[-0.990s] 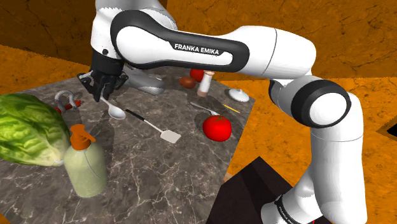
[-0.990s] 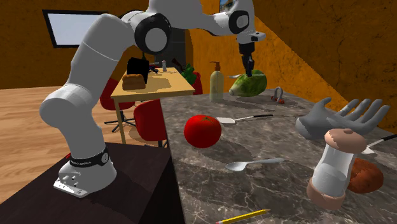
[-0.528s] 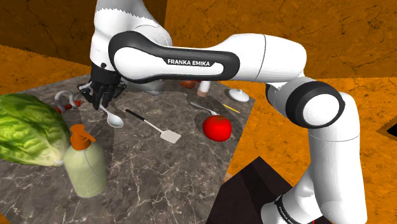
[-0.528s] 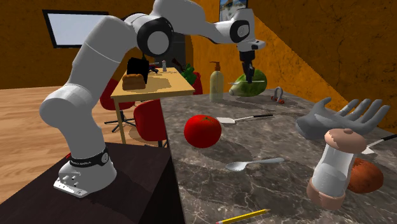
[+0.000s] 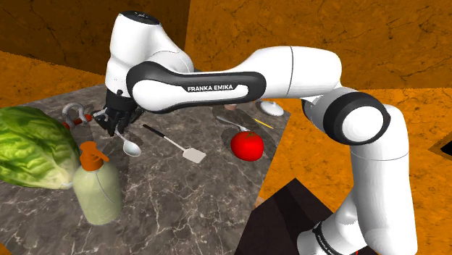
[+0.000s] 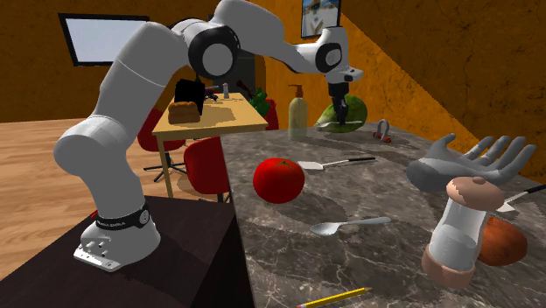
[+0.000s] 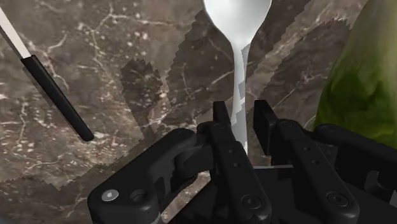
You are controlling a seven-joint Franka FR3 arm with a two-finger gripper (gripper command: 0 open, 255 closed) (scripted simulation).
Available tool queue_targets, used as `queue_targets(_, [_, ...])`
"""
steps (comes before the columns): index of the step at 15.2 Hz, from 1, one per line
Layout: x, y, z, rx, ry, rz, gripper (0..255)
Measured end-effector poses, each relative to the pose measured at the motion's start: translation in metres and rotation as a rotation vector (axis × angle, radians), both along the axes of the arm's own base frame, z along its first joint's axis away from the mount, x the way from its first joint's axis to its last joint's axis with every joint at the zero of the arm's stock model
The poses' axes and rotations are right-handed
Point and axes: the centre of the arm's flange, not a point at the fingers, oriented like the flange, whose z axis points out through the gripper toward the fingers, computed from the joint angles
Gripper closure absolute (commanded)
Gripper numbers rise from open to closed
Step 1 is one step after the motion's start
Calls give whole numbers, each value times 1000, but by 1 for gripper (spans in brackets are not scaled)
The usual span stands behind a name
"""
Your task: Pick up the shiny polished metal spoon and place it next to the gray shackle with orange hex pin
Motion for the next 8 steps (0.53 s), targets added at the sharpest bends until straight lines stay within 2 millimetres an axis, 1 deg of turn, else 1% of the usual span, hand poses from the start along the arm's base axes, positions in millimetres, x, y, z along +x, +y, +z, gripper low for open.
queue_targets(8, [0,0,-42,0,0,0,255])
